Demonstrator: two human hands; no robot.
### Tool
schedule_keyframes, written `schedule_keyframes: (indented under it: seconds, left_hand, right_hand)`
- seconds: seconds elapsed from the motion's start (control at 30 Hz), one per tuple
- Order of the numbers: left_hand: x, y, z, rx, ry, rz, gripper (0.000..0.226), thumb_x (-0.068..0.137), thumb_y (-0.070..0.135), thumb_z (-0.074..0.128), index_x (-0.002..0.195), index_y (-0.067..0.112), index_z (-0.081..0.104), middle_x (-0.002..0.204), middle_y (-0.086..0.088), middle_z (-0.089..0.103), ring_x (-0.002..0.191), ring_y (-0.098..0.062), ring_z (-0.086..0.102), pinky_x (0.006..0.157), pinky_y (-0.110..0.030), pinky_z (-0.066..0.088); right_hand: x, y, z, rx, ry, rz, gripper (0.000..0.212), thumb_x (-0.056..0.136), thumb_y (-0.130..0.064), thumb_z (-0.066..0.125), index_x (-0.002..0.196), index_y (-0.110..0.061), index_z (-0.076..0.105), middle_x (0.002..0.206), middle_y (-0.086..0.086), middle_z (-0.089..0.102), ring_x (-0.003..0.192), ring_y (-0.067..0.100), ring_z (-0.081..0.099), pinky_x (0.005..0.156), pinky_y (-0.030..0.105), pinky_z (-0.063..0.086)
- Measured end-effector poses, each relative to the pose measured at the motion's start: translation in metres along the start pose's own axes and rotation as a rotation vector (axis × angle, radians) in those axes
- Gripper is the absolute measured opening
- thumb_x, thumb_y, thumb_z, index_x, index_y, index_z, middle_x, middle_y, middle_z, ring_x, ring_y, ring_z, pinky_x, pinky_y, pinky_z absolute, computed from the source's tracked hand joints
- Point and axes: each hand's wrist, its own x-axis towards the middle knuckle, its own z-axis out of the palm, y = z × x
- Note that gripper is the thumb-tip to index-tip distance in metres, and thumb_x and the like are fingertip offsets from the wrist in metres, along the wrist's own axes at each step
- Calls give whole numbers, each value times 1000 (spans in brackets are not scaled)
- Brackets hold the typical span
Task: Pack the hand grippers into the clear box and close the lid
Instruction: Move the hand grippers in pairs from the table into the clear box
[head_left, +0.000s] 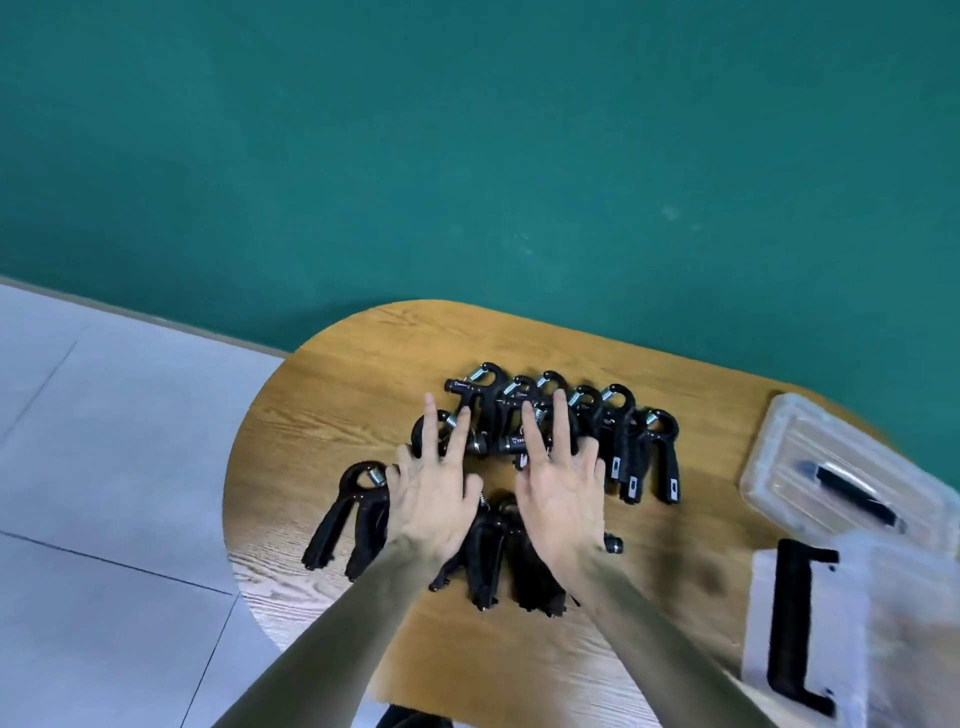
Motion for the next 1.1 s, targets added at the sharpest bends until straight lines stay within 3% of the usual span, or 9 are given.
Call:
schedule_keyframes:
  seconds: [0.3,0.67,0.87,1.0,1.1]
  left_hand:
    - [-33,134,29,12,43,158,77,102,36,41,161,38,-9,163,-1,-38,125,-37,39,102,-49,40]
    - [-89,316,56,5,71,265,75,103,35,41,162,37,-6,165,-1,-32,119,-33,41,103,-47,39]
    - [-114,395,80,-8,-25,329,75,102,31,44,162,37,0,166,1,-30,124,-30,41,108,-47,40]
    - [-126,433,108,21,-68,389,75,100,30,44,162,39,3,167,4,-28,120,-30,41,106,-46,40]
    - [-134,447,129,38,-88,425,76,99,30,45,162,40,3,168,3,-23,129,-36,36,112,-49,37]
  right_hand:
    - [-44,132,-38,20,61,104,81,86,-19,64,157,-20,25,166,14,8,97,36,46,82,49,49]
    - [-107,302,-93,88,108,221,80,86,-16,61,157,-19,24,167,14,5,95,34,42,84,49,49]
    - [-149,378,-95,155,144,369,80,85,-14,63,156,-22,28,167,12,6,85,28,37,79,45,45]
    - [-178,418,-85,167,161,463,72,85,-15,64,152,-20,38,165,16,17,81,28,37,75,45,46]
    - [-198,434,-76,186,177,530,70,83,-13,65,150,-17,42,162,20,23,78,25,30,74,43,44]
